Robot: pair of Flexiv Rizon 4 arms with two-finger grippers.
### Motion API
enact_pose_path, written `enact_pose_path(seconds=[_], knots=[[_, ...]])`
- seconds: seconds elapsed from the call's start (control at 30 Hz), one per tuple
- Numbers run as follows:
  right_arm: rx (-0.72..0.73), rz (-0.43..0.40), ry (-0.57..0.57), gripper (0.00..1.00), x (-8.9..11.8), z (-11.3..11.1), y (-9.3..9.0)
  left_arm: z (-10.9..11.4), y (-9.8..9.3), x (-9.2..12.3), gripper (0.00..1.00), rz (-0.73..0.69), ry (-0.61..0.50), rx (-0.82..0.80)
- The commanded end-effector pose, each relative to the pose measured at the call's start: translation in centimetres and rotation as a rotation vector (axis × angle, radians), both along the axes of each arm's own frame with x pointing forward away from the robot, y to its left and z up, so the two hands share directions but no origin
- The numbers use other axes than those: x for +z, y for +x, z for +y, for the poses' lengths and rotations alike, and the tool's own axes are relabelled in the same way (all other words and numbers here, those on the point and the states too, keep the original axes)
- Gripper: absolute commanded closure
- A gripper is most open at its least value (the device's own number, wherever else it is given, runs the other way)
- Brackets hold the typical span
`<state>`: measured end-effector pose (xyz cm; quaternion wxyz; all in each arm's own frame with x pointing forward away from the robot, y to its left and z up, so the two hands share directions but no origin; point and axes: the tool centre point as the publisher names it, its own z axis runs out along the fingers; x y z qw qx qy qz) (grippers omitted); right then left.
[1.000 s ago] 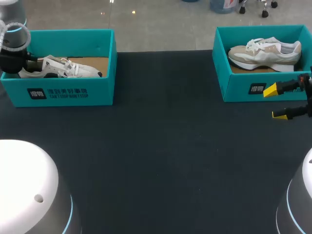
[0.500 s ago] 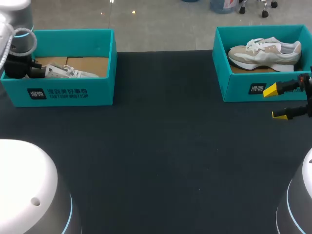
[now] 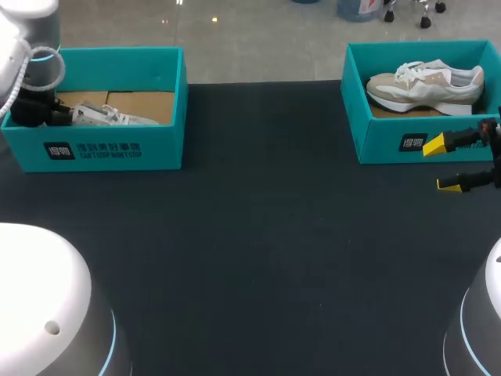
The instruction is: Take the shoe out of the shoebox, open the shoe tongue, remove and reinsert the insole, then place the shoe into the shoebox
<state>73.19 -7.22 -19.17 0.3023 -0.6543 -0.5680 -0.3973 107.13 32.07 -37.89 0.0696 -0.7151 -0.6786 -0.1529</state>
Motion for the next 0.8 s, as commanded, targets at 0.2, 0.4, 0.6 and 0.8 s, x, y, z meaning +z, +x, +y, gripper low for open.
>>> enact_pose_path(seconds=[0.2, 0.4, 0.6, 0.8], knots=[[-0.001, 0.001, -0.003, 0.00, 0.0, 0.0, -0.1, 0.0, -0.1, 0.1, 0.13, 0.006, 0.014, -0.024], [-0.001, 0.001, -0.003, 0.00, 0.0, 0.0, -0.1, -0.9, -0.1, 2.3, 0.00, -0.029, 0.002, -0.047], [-0.001, 0.001, -0.003, 0.00, 0.0, 0.0, -0.1, -2.1, 0.0, 5.4, 0.00, -0.055, -0.032, -0.038], [-0.001, 0.001, -0.003, 0.00, 0.0, 0.0, -0.1, -3.0, -0.2, 9.2, 0.00, -0.062, -0.074, 0.002]])
